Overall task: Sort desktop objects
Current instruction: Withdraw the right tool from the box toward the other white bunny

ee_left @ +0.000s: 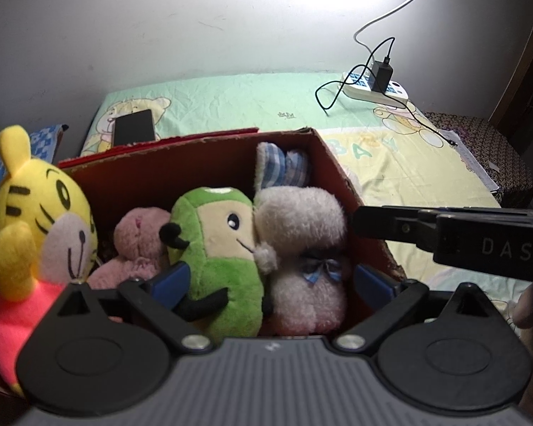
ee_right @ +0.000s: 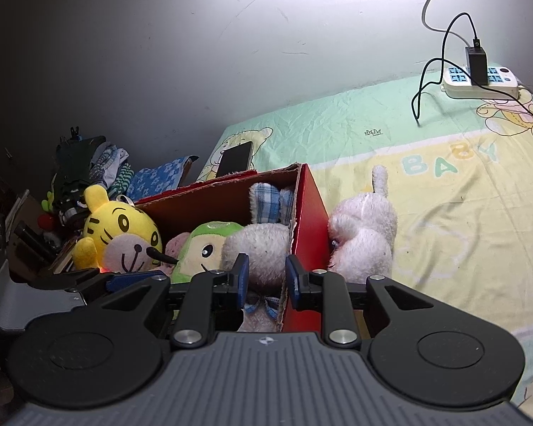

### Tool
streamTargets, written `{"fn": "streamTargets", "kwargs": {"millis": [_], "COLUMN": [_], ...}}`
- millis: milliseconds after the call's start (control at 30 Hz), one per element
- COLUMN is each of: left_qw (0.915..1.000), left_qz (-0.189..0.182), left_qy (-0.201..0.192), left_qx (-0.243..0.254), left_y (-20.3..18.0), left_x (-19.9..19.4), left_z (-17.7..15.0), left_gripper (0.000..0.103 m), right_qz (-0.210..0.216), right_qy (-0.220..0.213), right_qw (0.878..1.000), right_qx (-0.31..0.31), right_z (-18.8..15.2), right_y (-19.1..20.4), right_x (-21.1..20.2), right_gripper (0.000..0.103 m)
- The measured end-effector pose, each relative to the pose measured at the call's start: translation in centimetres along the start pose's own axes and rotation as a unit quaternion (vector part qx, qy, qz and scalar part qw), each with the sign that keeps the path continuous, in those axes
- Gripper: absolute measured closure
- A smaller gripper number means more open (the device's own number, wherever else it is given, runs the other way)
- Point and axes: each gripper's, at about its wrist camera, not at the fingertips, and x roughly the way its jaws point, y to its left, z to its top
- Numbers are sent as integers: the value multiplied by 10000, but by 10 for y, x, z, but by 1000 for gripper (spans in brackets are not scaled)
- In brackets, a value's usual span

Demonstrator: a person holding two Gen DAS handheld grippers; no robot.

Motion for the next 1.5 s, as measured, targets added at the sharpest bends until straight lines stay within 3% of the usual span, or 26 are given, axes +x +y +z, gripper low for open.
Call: {"fn": "streamTargets", "kwargs": {"millis": [700, 967, 1133, 1500], "left_qw": [9989, 9979, 9968, 9923], "left_qz": [447, 493, 469, 882], "left_qy": [117, 387, 536, 565], "left_qx": [-26, -184, -359, -661], "left_y": [-3, 0, 4, -4], "left_x": [5, 13, 19, 18], "left_z": [-8, -13, -17, -15], "left_gripper": [2, 2, 3, 3], "right_qz": [-211, -293, -229, 155], "right_qy": [-157, -275, -228, -108], "right_qw": [9994, 9990, 9992, 9998], "right_qx": [241, 210, 230, 57], "right_z": [-19, -26, -29, -18], "right_y": [-2, -1, -4, -16], "right_x": [-8, -7, -5, -6], "right_gripper": [78, 78, 78, 78]}}
